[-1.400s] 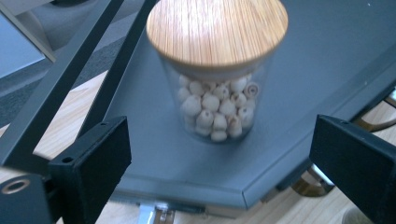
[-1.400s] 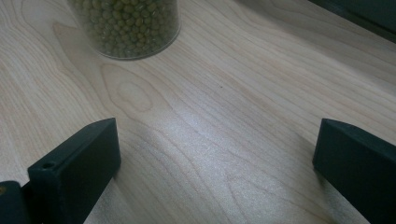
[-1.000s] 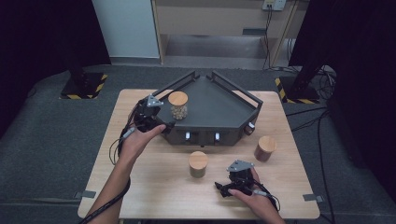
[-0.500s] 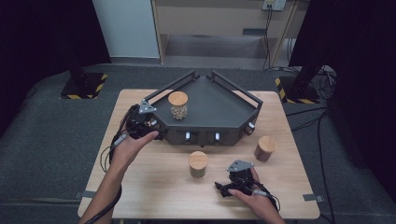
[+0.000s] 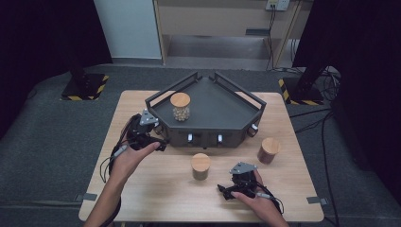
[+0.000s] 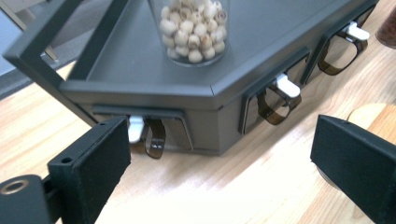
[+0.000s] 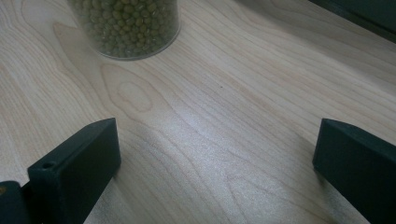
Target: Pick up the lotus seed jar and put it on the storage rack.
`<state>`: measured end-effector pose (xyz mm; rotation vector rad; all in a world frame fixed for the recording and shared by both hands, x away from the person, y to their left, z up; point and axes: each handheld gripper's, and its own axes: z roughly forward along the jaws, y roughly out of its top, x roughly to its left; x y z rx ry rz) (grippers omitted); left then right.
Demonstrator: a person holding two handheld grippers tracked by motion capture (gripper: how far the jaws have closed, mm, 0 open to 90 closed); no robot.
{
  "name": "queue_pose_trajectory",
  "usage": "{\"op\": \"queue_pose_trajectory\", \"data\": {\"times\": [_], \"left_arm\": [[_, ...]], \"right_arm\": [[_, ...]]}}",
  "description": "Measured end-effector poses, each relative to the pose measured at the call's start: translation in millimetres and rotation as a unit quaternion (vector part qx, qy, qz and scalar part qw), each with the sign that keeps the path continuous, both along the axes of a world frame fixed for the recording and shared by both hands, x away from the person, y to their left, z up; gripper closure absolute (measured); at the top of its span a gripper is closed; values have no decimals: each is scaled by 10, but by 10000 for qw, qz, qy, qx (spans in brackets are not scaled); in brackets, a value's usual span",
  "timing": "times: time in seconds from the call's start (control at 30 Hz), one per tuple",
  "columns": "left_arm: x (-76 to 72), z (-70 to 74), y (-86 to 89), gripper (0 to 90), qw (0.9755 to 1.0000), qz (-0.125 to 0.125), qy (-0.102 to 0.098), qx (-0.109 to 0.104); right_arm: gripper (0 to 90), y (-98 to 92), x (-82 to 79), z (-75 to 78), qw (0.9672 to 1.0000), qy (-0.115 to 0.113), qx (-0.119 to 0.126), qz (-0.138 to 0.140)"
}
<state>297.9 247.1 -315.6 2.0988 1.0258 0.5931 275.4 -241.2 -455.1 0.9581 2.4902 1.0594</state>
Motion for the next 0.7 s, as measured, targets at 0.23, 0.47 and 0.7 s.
{"op": "queue_pose_trajectory", "data": {"times": [0.23,0.47,0.7], "left_arm": [[-91,-111,85,38,9999,77,78,-71],[-189,-203,148,38,9998,128,118,-49],[-281,-329,203,37,9996,183,199,-60]], "right_arm": [[11,0,0,0,10000,1,1,-2],[11,0,0,0,10000,-1,0,0],[11,0,-1,0,10000,1,1,-2]]}}
